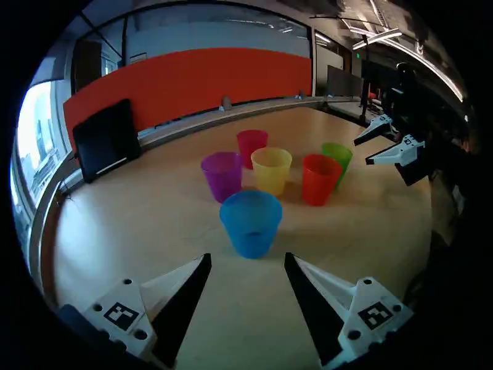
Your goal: Pour water
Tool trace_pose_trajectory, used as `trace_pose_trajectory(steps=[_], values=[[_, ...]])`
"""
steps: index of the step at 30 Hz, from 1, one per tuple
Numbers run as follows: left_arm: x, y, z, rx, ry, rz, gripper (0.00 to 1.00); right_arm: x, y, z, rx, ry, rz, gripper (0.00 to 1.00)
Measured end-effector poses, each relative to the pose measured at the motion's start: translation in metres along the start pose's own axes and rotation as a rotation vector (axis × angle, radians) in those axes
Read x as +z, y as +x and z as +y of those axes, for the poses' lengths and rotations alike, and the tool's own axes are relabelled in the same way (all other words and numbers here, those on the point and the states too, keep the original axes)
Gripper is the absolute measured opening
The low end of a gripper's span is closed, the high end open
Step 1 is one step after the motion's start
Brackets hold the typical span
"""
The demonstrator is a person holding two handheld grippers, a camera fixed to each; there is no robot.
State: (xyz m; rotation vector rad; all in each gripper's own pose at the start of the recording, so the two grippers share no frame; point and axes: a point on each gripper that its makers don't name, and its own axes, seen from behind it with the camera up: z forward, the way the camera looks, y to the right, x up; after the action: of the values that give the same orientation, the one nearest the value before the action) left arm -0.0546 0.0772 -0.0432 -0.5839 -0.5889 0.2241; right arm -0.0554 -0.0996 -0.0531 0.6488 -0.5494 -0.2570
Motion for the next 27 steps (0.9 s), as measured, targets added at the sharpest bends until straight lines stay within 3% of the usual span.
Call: trace_pose_trajectory(steps=[6,16,21,27], values=[[-0.013,0.002,-0.009,-0.043,0.061,0.059,0.88,-0.014,0.002,0.008,0.014,-0.064,0.042,1.0],[-0.034,0.014,-0.033,-0.119,0.201,0.194,0.88,-0.031,0.028,0.03,0.071,-0.197,0.188,1.0],[-0.042,0.027,-0.042,-0.14,0.256,0.273,0.88,-0.035,0.038,0.043,0.086,-0.273,0.252,1.0],[-0.055,0.04,-0.055,-0.131,0.344,0.349,0.87,-0.043,0.046,0.057,0.122,-0.356,0.32,1.0]])
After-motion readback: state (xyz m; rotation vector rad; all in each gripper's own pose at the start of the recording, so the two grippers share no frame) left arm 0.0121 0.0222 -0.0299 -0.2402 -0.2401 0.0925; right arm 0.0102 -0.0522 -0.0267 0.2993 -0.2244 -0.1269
